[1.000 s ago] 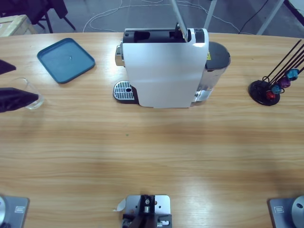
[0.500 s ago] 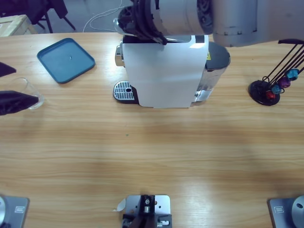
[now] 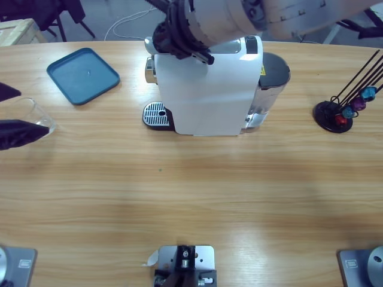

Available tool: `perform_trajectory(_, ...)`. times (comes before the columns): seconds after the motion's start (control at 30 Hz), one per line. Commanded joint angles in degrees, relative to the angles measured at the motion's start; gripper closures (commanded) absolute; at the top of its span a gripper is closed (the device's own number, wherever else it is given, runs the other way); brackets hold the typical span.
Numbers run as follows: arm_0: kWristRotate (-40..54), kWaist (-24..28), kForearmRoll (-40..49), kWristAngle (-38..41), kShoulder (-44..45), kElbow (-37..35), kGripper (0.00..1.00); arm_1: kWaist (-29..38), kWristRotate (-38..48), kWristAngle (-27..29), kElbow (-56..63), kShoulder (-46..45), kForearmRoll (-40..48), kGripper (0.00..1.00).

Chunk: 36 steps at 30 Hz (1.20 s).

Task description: Pour coffee

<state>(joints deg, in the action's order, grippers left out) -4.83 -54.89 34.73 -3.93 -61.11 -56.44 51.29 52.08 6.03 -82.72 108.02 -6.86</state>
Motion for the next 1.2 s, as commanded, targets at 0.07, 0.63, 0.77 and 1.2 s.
perform_trajectory(0.07,-1.4,0.2,0.8,-8.9,1.2,3.5,0.0,1.0,-25.8,-2.7,3.8,-5.3,-1.0,0.0)
perform_trajectory(0.63,-6.8,29.8,-19.1,-16.7,1.3,25.0,0.0,2.2,-32.2,-1.6,31.6,-37.9,-7.8,0.0)
perform_trajectory(0.77,-5.1,34.5,-28.5,-16.1,-2.2,29.1,0.0,2.3,-31.6,-1.6,32.8,-38.0,-8.1,0.0)
perform_trajectory(1.2,1.9,39.4,-38.8,-9.3,-16.0,29.3,0.0,2.3,-28.9,0.2,37.0,-33.8,-5.3,0.0)
